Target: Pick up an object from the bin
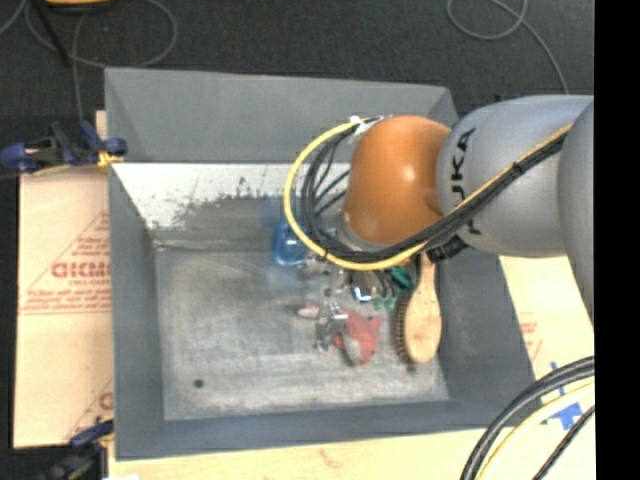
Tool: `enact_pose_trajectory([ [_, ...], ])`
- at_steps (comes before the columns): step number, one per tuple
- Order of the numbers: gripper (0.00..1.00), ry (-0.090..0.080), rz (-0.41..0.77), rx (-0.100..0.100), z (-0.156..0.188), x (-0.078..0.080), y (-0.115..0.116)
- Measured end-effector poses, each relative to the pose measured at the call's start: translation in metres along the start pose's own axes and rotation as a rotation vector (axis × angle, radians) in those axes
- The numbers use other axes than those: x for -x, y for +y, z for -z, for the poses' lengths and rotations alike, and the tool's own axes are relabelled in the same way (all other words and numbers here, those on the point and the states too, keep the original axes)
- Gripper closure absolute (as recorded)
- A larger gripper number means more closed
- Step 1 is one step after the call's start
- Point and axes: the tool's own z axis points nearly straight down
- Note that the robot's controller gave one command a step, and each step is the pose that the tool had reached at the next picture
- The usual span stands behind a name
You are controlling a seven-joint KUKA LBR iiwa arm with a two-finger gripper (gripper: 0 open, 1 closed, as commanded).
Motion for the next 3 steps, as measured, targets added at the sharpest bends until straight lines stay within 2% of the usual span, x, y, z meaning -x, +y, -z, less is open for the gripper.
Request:
enact_pose_trajectory([
  [1,0.0,-0.014,0.127,-0.008,-0.016,0.011,-0.03],
  [2,1.0,-0.007,0.32,-0.002,-0.071,-0.002,-0.05],
  [3,1.0,-0.007,0.319,-0.001,-0.071,-0.002,-0.05],
])
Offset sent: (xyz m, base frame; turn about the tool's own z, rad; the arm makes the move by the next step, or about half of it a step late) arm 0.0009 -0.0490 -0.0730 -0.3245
